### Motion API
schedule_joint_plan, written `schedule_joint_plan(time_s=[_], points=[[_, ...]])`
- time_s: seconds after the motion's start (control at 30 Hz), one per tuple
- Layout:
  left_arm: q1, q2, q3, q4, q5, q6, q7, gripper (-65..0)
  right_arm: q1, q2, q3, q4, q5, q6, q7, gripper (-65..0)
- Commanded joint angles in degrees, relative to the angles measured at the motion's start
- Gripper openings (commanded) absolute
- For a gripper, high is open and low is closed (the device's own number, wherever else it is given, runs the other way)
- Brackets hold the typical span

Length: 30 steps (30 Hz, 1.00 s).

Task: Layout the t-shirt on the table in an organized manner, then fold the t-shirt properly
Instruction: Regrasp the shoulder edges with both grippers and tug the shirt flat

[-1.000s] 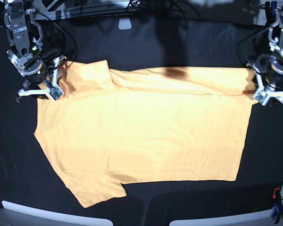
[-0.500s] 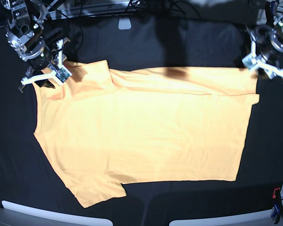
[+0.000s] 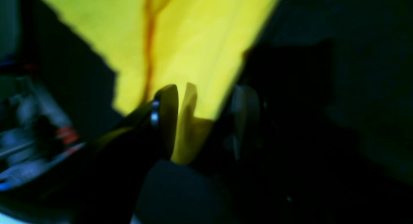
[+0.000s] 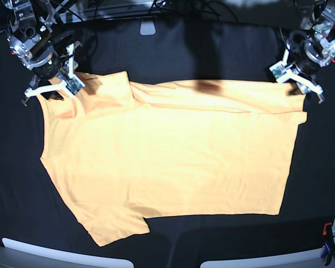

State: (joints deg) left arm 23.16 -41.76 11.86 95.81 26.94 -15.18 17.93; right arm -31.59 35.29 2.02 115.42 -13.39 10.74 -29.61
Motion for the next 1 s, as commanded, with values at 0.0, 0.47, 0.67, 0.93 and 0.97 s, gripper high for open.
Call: schedule_joint_plan(time_s=[0.0,0.47,0.67,0.93,0.97], points=[[-0.6,-1.0,-0.4,-0.3,0.8,0.2,0.9,-40.1,0.1,0.9,0.6,1.1,-0.1,-0.6,0.6,-44.0],[-1.4,-1.0,-0.4,-2.6,-0.2,0.2,2.1,-65.0,-7.3,1.9,0.6,2.5,-3.6,3.4,-1.8,-42.3],[-1.4,-1.0,-0.4,-2.6,-0.2,0.2,2.2,-65.0,-8.0,2.8,0.6,2.3,-5.8,5.2,-1.7,-30.9],[-1.4,-1.0,-0.4,-2.6,-0.2,0.2,2.2,-65.0,-6.3,2.6,0.6,-4.0,-9.4,5.2,3.1,-31.0],[-1.4,-1.0,-0.4,-2.6,-0.2,0.2,2.2,-65.0,-5.7,2.6,0.6,-5.0,-10.1,5.1,3.4,-31.0]])
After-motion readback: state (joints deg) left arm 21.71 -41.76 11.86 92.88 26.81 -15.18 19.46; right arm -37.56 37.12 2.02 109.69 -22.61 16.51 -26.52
